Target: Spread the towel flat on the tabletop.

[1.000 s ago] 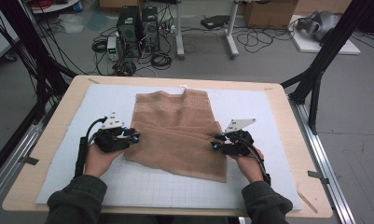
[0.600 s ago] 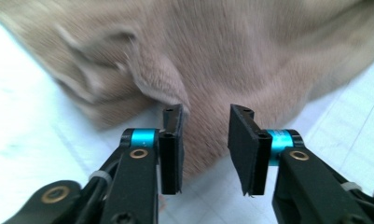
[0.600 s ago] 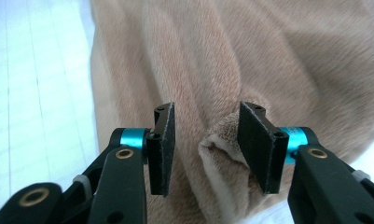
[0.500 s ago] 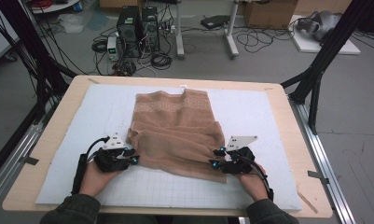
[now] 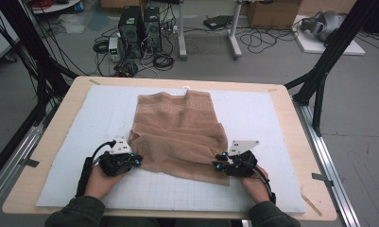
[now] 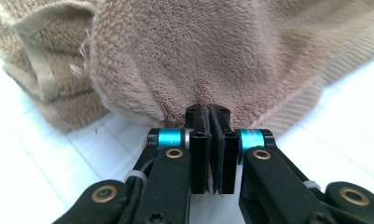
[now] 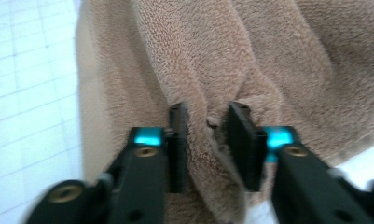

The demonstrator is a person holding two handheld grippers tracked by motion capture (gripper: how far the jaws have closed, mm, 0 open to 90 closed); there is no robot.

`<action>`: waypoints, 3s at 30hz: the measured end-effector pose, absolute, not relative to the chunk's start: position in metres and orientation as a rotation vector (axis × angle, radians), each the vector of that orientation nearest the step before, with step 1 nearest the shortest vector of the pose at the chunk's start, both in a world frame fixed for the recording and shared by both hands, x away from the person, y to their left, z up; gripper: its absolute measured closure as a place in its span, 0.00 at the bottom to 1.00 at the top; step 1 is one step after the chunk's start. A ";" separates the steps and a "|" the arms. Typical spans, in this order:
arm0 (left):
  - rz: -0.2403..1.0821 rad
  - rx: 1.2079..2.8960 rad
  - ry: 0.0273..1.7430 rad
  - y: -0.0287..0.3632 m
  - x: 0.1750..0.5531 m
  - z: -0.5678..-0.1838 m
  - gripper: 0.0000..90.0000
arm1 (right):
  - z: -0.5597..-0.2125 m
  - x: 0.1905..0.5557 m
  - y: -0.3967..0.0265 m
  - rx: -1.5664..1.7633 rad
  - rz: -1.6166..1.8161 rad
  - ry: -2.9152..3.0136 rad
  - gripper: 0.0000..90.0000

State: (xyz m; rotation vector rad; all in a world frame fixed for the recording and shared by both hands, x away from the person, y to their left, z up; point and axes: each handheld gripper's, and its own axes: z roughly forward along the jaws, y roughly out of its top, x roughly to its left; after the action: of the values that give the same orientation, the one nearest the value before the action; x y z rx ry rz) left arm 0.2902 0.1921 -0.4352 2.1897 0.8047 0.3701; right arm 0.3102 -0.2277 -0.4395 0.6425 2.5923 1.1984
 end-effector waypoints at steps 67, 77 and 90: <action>0.333 2.174 0.671 0.203 0.209 -0.433 0.95 | -0.440 0.254 -0.216 0.487 1.262 2.785 0.95; 0.356 2.142 0.667 0.218 0.188 -0.412 0.79 | -0.413 0.241 -0.217 0.441 1.326 2.692 0.79; 0.336 2.147 0.803 0.199 0.270 -0.445 0.87 | -0.444 0.309 -0.211 0.588 1.182 2.734 0.91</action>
State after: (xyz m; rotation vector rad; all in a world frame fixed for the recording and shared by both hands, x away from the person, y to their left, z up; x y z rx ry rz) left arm 0.2704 0.1987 -0.4452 2.1467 0.8027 0.3355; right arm 0.3094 -0.2110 -0.4438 0.5879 2.7335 1.1821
